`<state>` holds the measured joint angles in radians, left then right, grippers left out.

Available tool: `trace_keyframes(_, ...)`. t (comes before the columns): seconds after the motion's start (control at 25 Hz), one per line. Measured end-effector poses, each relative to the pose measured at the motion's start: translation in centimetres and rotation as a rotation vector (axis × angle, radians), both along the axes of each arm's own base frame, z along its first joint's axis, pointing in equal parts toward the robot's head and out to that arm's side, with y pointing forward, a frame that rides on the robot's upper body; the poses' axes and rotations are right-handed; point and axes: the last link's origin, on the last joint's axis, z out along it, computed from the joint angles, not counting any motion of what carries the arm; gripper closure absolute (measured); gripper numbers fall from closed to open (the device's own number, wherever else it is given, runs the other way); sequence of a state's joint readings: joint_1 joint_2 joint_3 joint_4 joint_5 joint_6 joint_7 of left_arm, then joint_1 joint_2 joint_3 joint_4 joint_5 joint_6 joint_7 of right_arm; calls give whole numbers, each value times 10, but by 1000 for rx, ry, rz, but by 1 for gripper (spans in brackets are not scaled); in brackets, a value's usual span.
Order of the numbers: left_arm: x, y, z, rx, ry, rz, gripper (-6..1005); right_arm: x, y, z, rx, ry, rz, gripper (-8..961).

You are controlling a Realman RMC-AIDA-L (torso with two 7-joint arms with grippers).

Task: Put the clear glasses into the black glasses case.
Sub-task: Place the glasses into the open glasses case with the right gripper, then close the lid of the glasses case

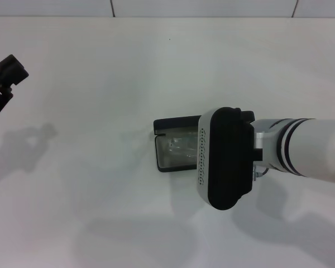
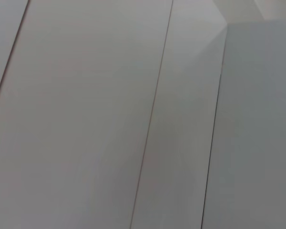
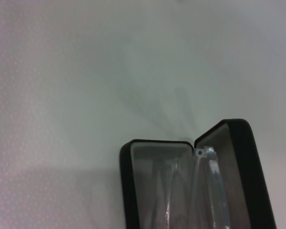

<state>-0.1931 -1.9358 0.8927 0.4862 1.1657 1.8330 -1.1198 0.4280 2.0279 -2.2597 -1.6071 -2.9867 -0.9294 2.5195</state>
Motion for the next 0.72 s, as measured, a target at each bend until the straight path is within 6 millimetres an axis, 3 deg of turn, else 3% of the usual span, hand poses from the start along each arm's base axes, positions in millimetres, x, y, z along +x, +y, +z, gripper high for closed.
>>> trace_keyframes(0.72,-1,0,2,15,-10,11,859,0,-3,1,-11,-11,33,775)
